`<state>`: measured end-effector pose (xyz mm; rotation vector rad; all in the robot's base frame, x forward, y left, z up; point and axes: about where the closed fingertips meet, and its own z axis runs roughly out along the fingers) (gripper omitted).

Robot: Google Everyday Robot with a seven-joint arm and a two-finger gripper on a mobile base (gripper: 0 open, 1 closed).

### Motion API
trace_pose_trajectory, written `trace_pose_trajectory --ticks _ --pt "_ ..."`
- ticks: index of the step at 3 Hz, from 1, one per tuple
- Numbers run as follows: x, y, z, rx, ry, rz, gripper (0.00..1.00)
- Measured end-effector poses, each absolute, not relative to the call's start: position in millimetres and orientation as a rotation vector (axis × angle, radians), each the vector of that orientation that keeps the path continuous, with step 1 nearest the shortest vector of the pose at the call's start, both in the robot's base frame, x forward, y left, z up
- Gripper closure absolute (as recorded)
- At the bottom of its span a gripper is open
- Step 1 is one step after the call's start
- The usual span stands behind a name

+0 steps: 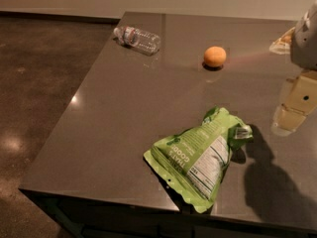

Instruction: Pick green rice chip bag

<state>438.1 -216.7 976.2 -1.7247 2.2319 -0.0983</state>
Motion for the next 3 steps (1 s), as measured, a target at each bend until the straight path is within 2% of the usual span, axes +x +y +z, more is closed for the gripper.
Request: trace_pose_trajectory --ticks 2,3 --pt "445.6 -210.3 965.8 -1.787 2.205 -0.099 0.00" --pt "458.0 -201.2 941.5 -1.933 2.138 -0.121 0.00"
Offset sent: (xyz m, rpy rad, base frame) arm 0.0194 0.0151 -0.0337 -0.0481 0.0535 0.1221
